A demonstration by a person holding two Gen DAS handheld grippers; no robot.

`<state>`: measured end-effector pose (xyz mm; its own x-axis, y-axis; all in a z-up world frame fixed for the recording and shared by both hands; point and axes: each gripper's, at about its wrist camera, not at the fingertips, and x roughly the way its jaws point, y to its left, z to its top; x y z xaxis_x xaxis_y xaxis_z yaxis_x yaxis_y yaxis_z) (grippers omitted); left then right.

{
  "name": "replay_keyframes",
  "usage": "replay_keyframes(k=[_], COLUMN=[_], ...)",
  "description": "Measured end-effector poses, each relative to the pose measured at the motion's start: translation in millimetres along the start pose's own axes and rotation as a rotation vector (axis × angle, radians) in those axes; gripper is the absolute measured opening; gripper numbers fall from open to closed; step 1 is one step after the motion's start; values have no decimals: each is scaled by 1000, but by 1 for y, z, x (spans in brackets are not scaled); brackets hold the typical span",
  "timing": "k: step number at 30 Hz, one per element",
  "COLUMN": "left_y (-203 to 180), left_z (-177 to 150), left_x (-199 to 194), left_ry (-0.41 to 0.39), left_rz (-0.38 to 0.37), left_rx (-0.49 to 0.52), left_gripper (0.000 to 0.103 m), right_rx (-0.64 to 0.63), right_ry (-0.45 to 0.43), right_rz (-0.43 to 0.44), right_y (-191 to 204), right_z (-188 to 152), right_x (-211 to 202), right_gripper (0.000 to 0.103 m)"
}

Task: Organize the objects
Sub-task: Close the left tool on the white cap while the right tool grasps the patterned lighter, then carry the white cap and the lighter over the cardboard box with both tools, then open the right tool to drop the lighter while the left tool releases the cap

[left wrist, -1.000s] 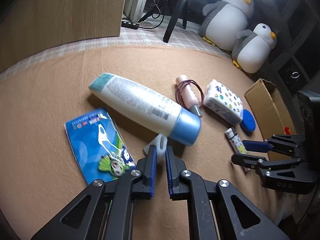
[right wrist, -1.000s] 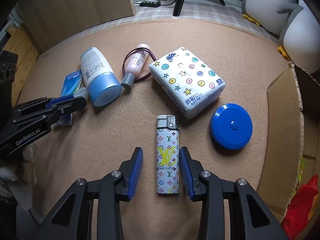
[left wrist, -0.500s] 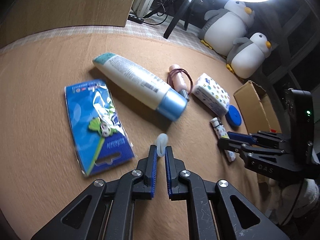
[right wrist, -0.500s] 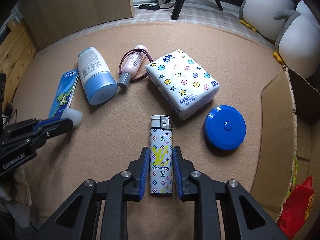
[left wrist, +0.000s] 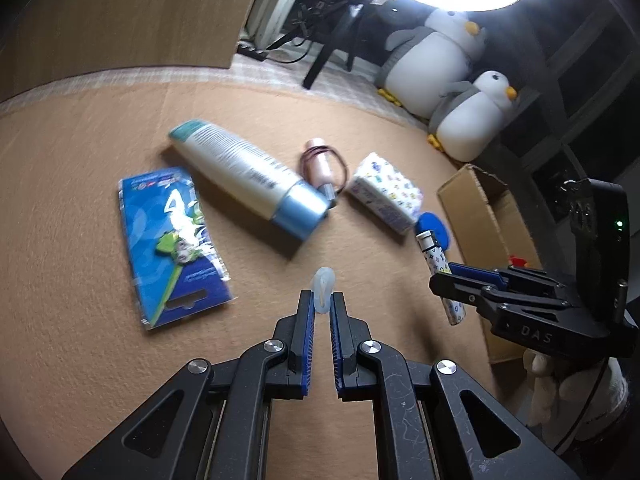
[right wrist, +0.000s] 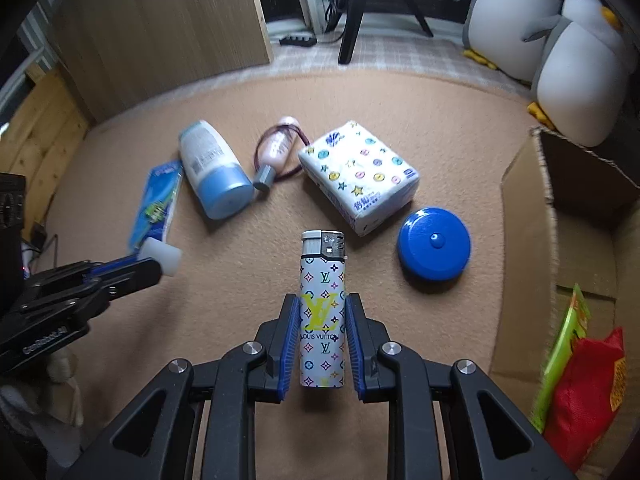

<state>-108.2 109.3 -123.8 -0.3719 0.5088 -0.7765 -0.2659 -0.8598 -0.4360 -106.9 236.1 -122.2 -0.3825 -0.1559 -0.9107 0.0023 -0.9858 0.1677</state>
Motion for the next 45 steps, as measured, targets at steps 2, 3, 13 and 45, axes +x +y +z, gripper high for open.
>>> replay_keyframes(k=[2,3,13,45], left_y=[-9,-15,-90,-251], left_z=[3,5,28,53], left_x=[-1,-2,11,101], left_ry=[-4,-7,-18,25], left_rz=[-13,-21,-113,-184], left_rx=[12,21,119,279], left_gripper=[8,8,8,52], right_rx=[6,11,81,274], right_ry=[-16,-28,-121,-177], right_rz=[8,10,-29,-154], right_y=[-2,-4,-49,-186], right_z=[-1,-3,-18,-47], right_x=[-10,-16,-76,-121], right_gripper=[21,21,21,39])
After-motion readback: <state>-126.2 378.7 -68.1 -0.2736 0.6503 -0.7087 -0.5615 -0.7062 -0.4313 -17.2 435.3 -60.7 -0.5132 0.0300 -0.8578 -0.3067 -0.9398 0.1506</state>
